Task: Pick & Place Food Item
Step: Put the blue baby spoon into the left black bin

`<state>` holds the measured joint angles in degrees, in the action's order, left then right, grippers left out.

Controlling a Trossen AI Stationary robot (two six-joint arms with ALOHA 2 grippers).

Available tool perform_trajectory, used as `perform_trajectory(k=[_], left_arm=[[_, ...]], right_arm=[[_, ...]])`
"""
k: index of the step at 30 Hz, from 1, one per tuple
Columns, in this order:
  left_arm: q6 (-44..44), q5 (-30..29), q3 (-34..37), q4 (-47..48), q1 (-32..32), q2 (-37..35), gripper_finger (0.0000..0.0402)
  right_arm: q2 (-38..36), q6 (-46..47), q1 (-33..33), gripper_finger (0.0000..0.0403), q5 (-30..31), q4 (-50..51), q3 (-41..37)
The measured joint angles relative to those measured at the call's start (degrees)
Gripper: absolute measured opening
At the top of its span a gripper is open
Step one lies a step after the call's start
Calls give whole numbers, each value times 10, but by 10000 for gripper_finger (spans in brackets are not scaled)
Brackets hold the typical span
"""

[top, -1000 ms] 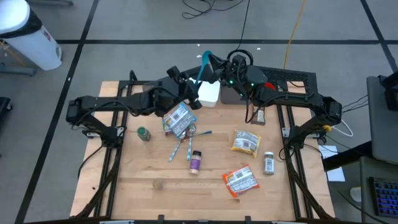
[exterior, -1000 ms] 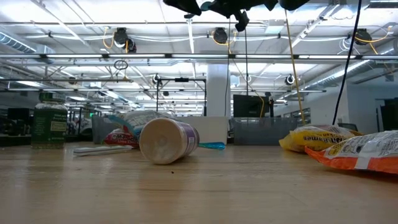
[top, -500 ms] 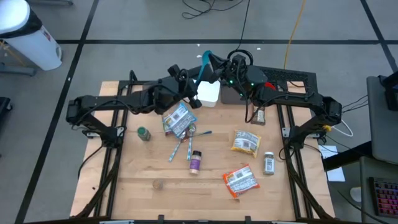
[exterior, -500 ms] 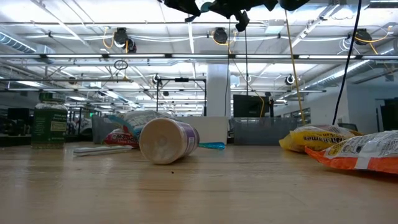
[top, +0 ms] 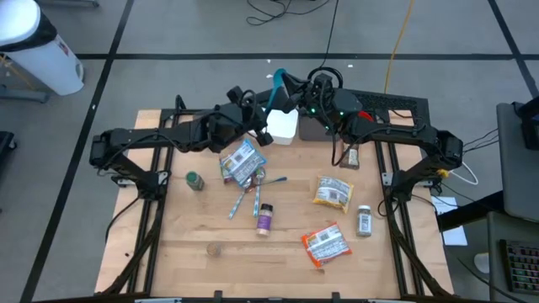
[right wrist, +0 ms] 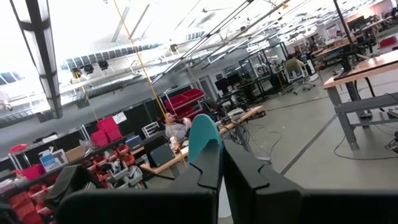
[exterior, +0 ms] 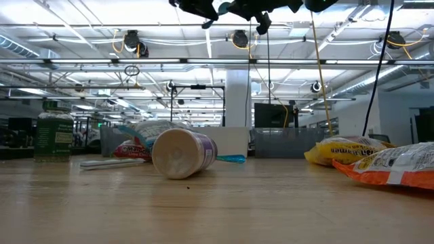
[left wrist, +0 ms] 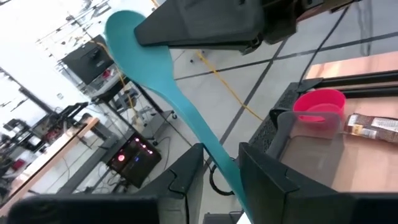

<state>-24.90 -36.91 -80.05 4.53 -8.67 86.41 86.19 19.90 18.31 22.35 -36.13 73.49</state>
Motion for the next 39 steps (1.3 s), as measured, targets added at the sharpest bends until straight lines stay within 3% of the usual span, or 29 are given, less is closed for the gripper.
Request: perform_trajectory(k=[14,39], left_arm=[[55,-21,0,-1,-10,0,106],[61,-43,0,0,-18,0,96]], right_arm=[[0,-30,-6,0,-16,-27,0],[0,-30,-6,0,-16,-18,0]])
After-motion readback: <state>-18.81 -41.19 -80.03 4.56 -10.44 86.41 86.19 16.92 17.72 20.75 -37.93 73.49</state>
